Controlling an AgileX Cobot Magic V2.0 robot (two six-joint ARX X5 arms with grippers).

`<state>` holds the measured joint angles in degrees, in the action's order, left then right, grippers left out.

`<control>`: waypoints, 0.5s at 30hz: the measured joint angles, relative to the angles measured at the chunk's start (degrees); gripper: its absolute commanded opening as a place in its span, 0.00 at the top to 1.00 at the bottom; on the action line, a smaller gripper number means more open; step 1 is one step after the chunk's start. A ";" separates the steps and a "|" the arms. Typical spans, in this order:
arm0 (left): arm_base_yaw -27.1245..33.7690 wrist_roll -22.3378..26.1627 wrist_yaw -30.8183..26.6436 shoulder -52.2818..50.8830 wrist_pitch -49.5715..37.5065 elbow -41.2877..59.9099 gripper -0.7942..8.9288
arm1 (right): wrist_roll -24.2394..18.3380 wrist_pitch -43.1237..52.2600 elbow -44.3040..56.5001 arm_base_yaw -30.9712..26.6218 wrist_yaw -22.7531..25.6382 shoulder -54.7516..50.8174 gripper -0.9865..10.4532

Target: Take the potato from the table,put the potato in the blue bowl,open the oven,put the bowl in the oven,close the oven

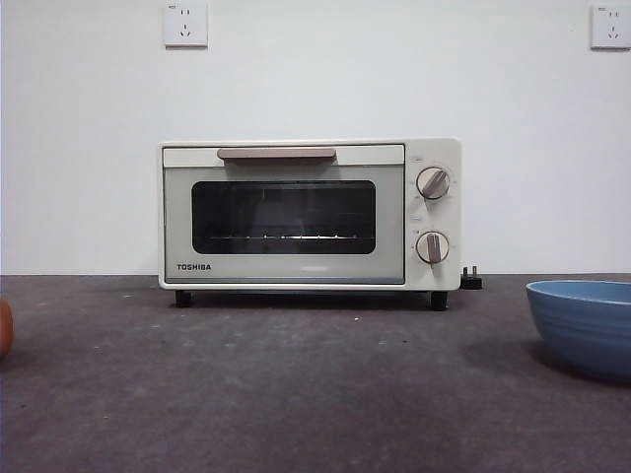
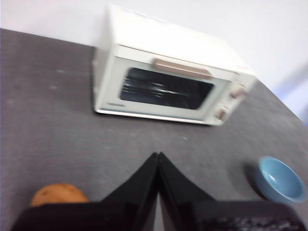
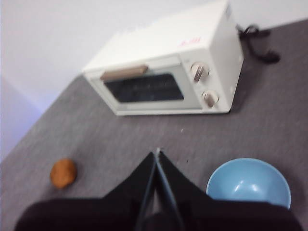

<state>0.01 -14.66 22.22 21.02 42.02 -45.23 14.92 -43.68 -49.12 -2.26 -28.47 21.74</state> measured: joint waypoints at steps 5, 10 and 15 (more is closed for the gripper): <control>-0.15 6.82 3.39 4.92 7.43 -8.39 0.92 | -4.35 -3.19 -4.42 0.00 -4.37 8.33 0.92; -2.93 9.86 3.43 5.79 9.18 -10.78 0.92 | -6.03 -3.02 -6.82 0.42 -10.29 15.82 0.92; -6.10 10.58 3.26 5.81 11.32 -10.82 0.92 | -6.40 -2.95 -7.80 5.05 -10.54 21.79 0.92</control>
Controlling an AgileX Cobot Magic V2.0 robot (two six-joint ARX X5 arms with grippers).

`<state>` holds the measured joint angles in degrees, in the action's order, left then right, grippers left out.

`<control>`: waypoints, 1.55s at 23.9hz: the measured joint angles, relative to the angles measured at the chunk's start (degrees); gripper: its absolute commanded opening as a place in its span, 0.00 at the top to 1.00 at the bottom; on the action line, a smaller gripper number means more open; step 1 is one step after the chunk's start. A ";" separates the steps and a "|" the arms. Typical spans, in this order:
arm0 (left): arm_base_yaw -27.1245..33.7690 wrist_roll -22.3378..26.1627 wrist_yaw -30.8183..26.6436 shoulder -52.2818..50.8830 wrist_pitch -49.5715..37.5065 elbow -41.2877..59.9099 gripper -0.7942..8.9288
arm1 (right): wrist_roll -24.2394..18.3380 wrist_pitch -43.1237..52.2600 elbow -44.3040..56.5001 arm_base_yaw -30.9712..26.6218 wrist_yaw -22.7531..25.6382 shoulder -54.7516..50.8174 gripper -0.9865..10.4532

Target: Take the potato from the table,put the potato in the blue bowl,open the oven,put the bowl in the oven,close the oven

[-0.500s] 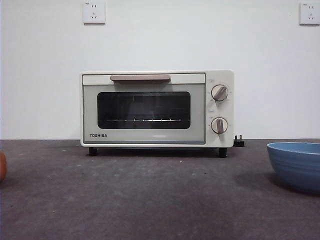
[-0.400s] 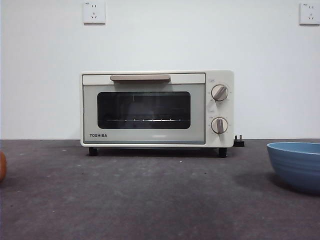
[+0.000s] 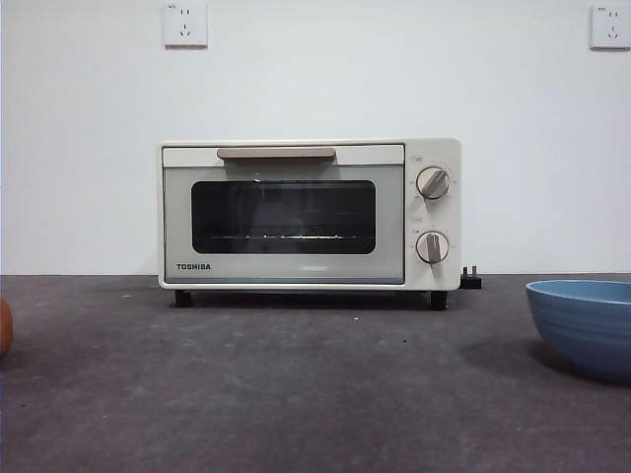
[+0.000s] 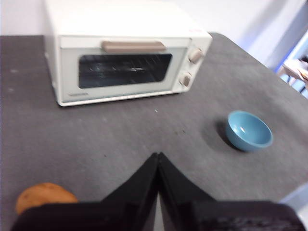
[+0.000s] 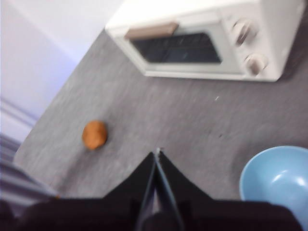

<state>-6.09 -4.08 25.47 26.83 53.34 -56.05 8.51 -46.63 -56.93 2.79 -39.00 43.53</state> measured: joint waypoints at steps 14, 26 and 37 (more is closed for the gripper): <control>-6.05 1.16 0.00 0.04 6.05 0.00 0.92 | 7.15 16.61 -4.15 36.33 16.98 18.36 0.92; -6.91 2.19 0.00 0.04 13.75 0.00 0.92 | 0.85 9.68 -36.28 52.43 18.64 55.49 0.92; -6.97 4.55 -12.11 0.07 22.25 0.00 0.92 | -4.07 6.12 -58.66 54.95 18.84 76.81 0.90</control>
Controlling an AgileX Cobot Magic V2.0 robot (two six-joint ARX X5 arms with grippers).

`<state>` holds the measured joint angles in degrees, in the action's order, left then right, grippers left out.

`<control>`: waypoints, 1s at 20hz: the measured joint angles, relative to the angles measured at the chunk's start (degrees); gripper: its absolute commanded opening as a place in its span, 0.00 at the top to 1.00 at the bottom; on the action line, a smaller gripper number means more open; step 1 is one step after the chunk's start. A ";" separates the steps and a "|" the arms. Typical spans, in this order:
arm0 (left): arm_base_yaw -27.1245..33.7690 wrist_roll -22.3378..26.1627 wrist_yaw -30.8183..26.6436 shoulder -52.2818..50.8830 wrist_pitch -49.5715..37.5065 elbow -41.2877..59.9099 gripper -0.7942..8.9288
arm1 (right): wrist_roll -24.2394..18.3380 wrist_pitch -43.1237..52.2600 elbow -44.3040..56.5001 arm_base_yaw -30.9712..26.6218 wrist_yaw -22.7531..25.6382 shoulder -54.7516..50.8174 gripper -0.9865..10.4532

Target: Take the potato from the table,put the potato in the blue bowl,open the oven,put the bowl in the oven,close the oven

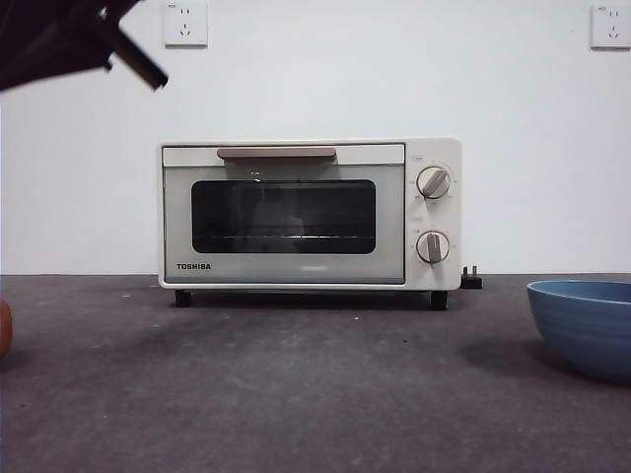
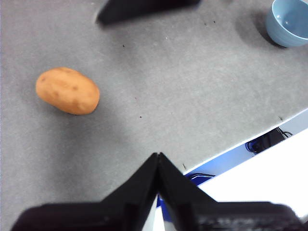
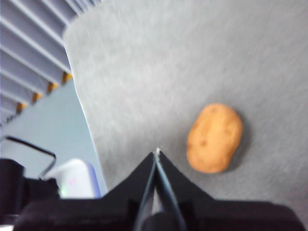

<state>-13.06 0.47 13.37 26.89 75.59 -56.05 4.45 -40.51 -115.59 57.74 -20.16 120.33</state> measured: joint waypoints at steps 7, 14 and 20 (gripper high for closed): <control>-0.02 1.07 -21.27 0.00 -0.02 0.00 0.92 | -1.05 5.70 0.00 0.50 3.89 4.70 0.51; -0.09 2.12 -28.24 0.00 -0.02 0.02 0.92 | -1.14 10.16 -0.09 1.79 6.95 10.58 0.30; -0.90 1.68 -22.12 0.09 -0.02 0.00 0.92 | -1.25 11.30 -0.11 1.77 9.33 13.53 0.27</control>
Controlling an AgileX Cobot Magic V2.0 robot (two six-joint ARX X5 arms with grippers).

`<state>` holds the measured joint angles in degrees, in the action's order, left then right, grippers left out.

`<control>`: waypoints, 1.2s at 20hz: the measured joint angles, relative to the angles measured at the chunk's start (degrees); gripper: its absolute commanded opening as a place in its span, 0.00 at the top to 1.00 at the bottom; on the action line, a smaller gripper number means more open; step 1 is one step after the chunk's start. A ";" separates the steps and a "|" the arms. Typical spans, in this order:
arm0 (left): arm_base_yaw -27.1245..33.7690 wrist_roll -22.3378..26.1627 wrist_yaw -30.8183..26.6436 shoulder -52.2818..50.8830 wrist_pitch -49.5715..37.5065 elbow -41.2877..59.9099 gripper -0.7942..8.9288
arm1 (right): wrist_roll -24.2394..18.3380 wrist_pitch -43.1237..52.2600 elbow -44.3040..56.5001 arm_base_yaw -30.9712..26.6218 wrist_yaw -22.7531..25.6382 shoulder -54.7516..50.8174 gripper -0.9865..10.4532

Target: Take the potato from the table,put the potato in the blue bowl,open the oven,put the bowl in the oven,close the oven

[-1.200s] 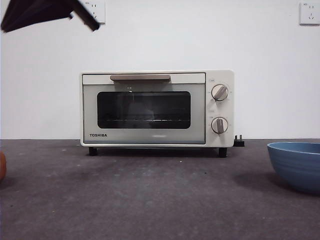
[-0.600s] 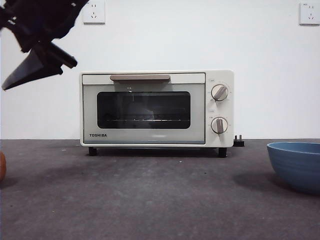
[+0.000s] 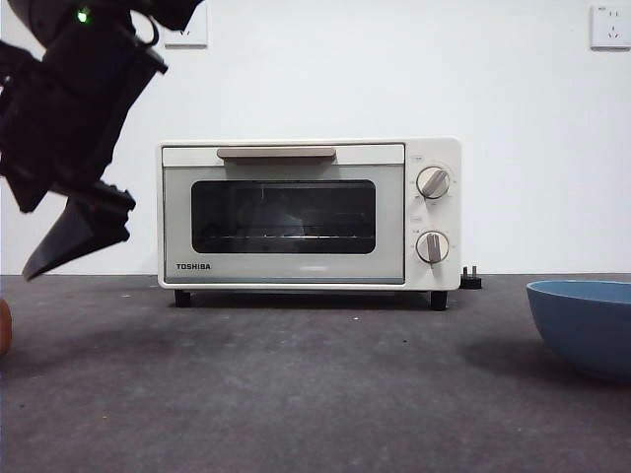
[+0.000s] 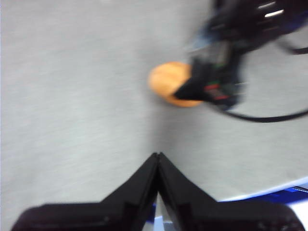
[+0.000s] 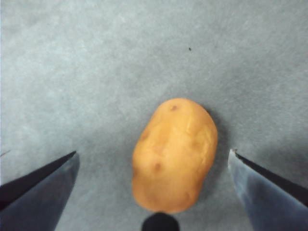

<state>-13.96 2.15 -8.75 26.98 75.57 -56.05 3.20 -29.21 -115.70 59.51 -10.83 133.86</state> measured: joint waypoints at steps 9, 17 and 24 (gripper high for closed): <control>-0.15 -0.28 2.54 1.86 0.00 0.02 0.92 | 1.86 6.12 0.00 0.92 -0.04 4.09 0.28; -0.74 -0.28 2.93 2.56 0.00 0.00 0.92 | 2.23 6.12 0.00 1.01 6.01 4.61 0.45; -0.74 -0.31 2.93 2.67 -0.04 0.02 0.92 | 2.16 3.10 0.00 1.03 3.89 4.63 0.93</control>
<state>-14.70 1.85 -5.82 29.65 75.53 -56.03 5.37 -26.11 -115.70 60.53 -6.94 138.50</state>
